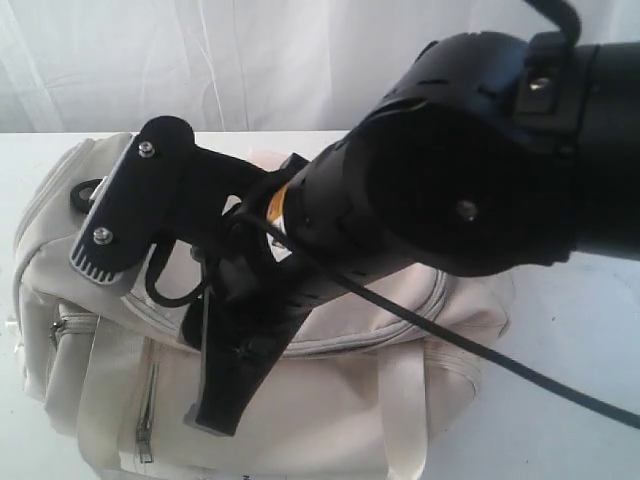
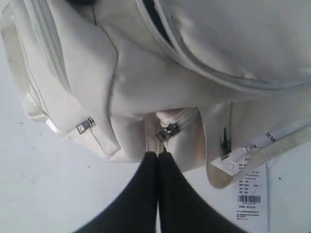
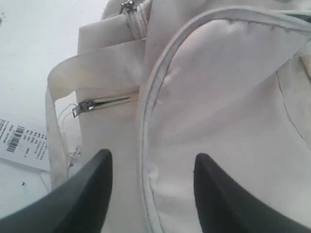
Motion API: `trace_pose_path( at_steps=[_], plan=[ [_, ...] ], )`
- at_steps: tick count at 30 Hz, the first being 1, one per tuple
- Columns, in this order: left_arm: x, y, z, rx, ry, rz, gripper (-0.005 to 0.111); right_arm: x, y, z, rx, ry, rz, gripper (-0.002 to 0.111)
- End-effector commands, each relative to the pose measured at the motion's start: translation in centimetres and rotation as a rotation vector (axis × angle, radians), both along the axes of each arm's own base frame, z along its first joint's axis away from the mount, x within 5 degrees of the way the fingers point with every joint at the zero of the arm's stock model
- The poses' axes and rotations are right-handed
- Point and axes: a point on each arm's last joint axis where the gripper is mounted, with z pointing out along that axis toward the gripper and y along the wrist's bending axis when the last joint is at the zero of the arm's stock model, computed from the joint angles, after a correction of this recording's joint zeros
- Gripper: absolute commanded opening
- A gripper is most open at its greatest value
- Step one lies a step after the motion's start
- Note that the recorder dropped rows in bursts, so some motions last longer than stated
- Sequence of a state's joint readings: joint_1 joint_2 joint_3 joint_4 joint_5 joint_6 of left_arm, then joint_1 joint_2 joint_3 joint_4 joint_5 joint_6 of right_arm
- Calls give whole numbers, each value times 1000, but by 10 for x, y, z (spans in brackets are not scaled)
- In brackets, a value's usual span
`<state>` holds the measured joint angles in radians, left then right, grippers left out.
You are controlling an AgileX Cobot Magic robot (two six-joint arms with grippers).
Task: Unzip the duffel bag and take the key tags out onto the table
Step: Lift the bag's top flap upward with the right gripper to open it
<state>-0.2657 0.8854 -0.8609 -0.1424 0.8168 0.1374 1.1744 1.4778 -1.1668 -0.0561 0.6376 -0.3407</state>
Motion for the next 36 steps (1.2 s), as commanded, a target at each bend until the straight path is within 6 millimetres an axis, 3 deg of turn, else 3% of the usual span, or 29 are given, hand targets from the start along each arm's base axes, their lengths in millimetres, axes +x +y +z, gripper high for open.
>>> trace_pose_path(
  at_steps=[1, 7, 36],
  plan=[
    [-11, 0, -15, -69, -15, 25, 0, 2, -7, -5, -104, -36, 5, 49],
    [-14, -1, -12, -94, -28, 22, 0, 11, -8, -18, -224, -93, -15, 49],
    [-16, -1, -10, -108, -28, 18, 0, 32, 12, -60, -350, -216, -3, 48]
  ],
)
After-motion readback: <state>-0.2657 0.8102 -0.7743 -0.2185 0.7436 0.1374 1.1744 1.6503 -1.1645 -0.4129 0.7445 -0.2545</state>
